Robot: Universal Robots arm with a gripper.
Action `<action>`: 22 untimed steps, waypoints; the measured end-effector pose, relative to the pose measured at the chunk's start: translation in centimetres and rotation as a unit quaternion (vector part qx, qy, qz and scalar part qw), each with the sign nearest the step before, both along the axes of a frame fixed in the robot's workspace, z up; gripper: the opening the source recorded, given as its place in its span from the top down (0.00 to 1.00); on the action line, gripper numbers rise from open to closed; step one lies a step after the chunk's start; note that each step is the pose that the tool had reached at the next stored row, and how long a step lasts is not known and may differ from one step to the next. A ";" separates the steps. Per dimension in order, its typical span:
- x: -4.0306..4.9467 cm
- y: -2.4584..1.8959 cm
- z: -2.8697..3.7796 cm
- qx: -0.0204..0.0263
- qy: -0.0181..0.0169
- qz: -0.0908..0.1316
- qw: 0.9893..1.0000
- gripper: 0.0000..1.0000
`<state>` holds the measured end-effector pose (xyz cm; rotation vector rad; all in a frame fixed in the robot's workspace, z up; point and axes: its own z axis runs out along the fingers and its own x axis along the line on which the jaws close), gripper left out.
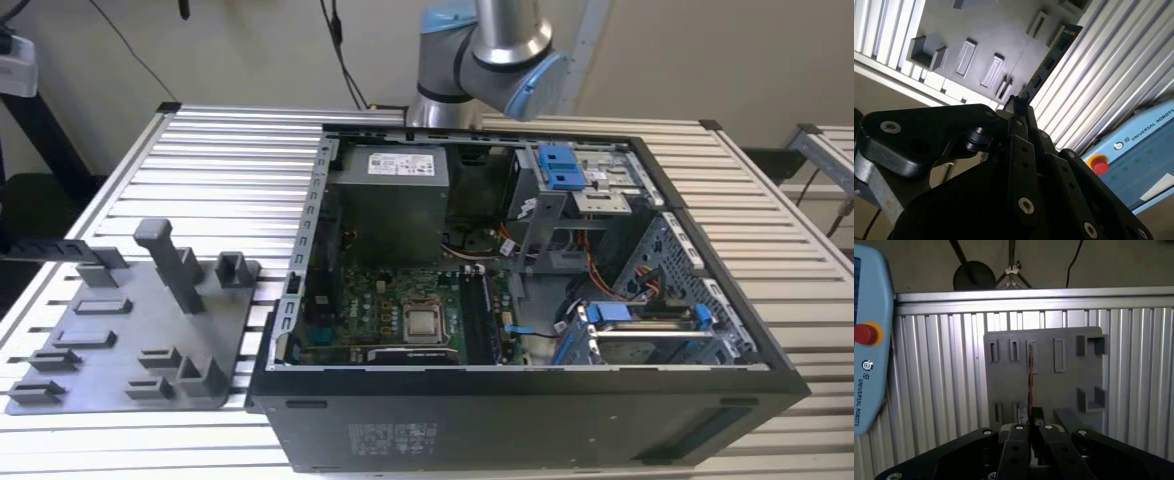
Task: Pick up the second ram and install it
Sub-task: 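Pick up the second ram and move it above second insertion slot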
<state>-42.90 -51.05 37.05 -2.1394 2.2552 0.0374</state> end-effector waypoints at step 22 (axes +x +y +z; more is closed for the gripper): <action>0.00 0.00 5.89 0.000 0.000 0.000 1.000 0.86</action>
